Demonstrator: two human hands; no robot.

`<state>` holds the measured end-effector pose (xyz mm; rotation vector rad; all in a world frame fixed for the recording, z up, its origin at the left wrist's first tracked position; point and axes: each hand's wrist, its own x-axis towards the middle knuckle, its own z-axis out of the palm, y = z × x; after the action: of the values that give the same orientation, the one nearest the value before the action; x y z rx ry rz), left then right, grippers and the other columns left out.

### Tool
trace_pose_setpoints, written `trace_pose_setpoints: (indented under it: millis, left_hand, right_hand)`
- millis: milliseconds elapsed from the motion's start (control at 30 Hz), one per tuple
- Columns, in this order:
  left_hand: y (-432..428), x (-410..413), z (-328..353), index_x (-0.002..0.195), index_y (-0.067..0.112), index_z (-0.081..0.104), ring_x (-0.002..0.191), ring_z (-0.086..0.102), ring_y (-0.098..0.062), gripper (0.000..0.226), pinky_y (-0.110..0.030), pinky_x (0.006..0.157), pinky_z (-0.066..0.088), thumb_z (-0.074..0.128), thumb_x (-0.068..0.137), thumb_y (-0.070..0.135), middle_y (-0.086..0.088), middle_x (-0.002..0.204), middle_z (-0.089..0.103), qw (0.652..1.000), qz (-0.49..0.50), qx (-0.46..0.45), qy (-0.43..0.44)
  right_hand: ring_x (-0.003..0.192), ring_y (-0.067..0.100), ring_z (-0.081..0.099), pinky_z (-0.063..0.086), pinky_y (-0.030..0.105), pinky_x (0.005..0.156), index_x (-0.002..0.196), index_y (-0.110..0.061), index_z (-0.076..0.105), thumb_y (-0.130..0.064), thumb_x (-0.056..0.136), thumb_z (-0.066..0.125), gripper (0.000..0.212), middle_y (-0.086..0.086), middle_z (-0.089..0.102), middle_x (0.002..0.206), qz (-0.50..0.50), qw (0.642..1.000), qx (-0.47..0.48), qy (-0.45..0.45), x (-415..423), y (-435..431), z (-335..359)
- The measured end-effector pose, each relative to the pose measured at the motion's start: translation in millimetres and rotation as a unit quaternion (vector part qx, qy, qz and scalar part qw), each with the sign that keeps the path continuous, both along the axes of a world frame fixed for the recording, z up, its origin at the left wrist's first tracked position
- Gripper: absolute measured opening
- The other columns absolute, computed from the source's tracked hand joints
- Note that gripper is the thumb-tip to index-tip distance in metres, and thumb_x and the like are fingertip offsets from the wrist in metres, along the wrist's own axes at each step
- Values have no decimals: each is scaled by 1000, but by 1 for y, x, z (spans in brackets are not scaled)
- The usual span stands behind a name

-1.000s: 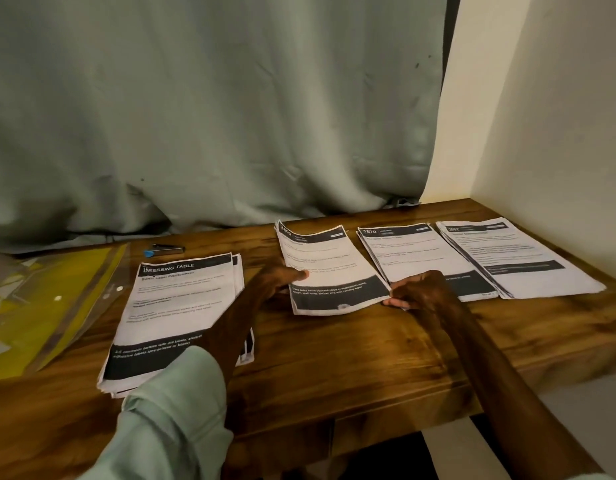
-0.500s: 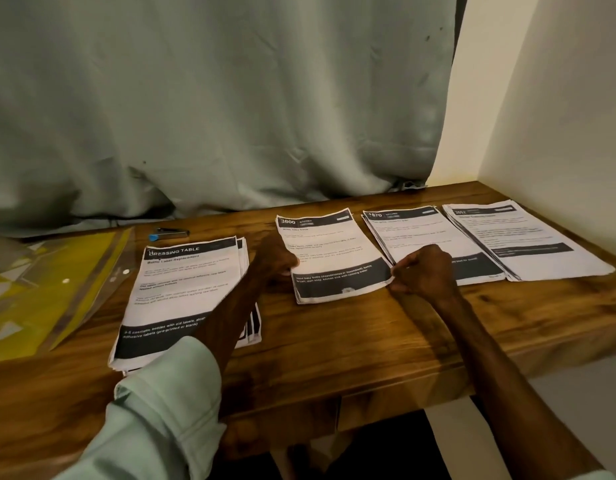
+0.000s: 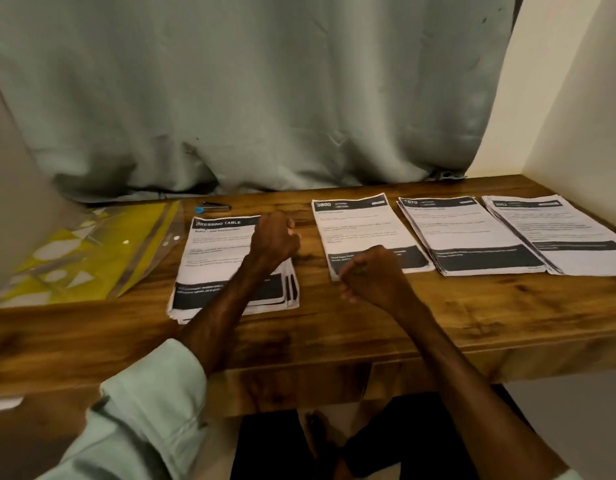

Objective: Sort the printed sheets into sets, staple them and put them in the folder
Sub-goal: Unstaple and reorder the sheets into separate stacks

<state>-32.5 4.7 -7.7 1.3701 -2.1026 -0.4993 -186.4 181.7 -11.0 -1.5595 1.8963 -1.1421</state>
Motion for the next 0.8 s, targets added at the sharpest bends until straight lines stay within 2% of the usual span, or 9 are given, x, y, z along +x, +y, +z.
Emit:
trace_pose_setpoints:
  millis: [67, 133, 200, 267, 333, 400, 533, 667, 800]
  left_hand:
    - [3, 34, 3, 102, 17, 65, 103, 61, -23, 25, -37, 86, 53, 81, 82, 20, -5, 108, 67, 999, 31, -20, -10]
    - [-1, 69, 3, 113, 12, 64, 111, 60, -27, 35, -39, 91, 51, 80, 85, 25, -9, 117, 66, 996, 78, -20, -44]
    - [-6, 99, 2, 122, 9, 62, 121, 56, -33, 44, -44, 101, 45, 79, 87, 30, -14, 127, 63, 987, 120, -4, -109]
    - [-11, 123, 1, 131, 9, 56, 135, 45, -39, 60, -48, 113, 33, 77, 86, 42, -19, 139, 55, 969, 158, 26, -189]
    - [-13, 137, -1, 138, 11, 51, 141, 34, -44, 79, -53, 117, 26, 78, 80, 56, -22, 149, 46, 951, 183, 66, -241]
    - [-11, 145, -6, 140, 9, 48, 140, 35, -43, 86, -52, 116, 26, 79, 78, 59, -20, 150, 45, 946, 169, 81, -266]
    - [-7, 151, -18, 139, 9, 49, 134, 45, -37, 80, -49, 112, 36, 76, 82, 58, -15, 144, 52, 958, 138, 93, -235]
    - [-1, 152, -17, 137, 7, 48, 132, 46, -34, 76, -44, 104, 41, 78, 84, 51, -14, 141, 53, 966, 130, 74, -211]
    - [0, 151, -16, 135, 7, 48, 127, 50, -33, 76, -44, 101, 46, 84, 80, 44, -16, 139, 54, 973, 127, 74, -178]
  right_hand:
    - [53, 6, 66, 57, 19, 61, 85, -6, 76, -10, 89, 75, 6, -4, 72, 74, 10, 999, 9, 48, 31, -19, -8]
    - [58, 0, 56, 50, 18, 70, 84, -4, 76, -13, 89, 76, 10, -4, 68, 78, 10, 997, 4, 77, 57, -41, -15]
    - [66, 9, 56, 47, 25, 73, 83, -2, 70, -24, 90, 75, 24, 4, 65, 81, -15, 997, 19, 69, 72, -63, -19]
    - [86, 20, 61, 42, 27, 75, 97, -6, 63, -36, 92, 72, 32, 10, 62, 94, -39, 995, 58, 68, 82, -83, -20]
    - [104, 28, 63, 42, 29, 77, 115, -5, 59, -43, 92, 70, 46, 14, 64, 111, -43, 992, 86, 81, 85, -99, -18]
    - [110, 31, 63, 43, 30, 77, 120, -4, 58, -45, 91, 71, 52, 14, 65, 117, -35, 992, 93, 83, 87, -110, -14]
    - [117, 32, 64, 48, 28, 84, 125, -1, 63, -29, 88, 78, 49, 14, 67, 129, 17, 993, 90, 77, 91, -124, -6]
    - [124, 32, 60, 51, 39, 101, 131, -6, 62, -18, 81, 84, 56, 13, 62, 137, 37, 991, 116, 50, 92, -139, 0]
    - [121, 33, 62, 52, 38, 95, 128, -5, 64, -10, 80, 83, 52, 13, 64, 136, 18, 990, 140, -11, 88, -145, 5]
